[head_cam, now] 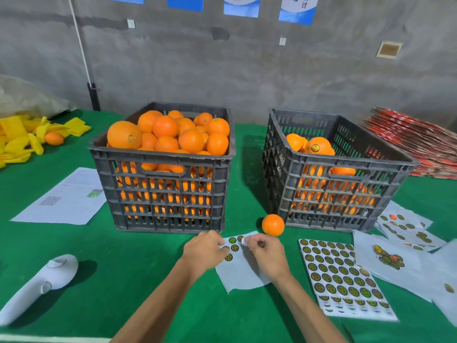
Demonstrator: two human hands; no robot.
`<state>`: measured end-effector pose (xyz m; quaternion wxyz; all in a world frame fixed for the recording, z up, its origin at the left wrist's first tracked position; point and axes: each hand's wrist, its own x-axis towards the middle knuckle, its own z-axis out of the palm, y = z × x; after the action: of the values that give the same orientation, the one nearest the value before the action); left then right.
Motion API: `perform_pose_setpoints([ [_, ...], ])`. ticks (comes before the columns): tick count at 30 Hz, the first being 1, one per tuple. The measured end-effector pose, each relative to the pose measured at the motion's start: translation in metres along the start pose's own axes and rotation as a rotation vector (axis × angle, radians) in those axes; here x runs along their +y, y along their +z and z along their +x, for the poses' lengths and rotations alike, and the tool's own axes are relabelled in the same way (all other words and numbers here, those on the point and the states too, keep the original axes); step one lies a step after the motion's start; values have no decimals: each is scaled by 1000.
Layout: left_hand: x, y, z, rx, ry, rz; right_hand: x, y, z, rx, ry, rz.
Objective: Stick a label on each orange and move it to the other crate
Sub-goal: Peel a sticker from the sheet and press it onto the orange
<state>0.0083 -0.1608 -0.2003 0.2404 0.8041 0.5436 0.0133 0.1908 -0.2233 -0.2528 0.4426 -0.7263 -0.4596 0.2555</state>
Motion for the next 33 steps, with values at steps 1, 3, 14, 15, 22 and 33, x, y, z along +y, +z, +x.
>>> perform_pose_setpoints([
  [1,-2,-1,0,50,-7,-123,-3,1,-2,46,-45,-7],
  [3,1,-4,0,133,-19,-443,-16,2,-7,141,-180,-18],
  [14,43,-28,0,38,-246,-1426,-55,-14,-20,135,-651,-141],
  [15,46,-32,0,33,-247,-1437,-55,-17,-21,129,-699,-240],
  [22,89,-65,-3,-39,-87,-1505,-69,-49,-6,221,-768,-525],
  [33,69,-27,29,62,353,-485,-128,-181,73,782,-576,-557],
])
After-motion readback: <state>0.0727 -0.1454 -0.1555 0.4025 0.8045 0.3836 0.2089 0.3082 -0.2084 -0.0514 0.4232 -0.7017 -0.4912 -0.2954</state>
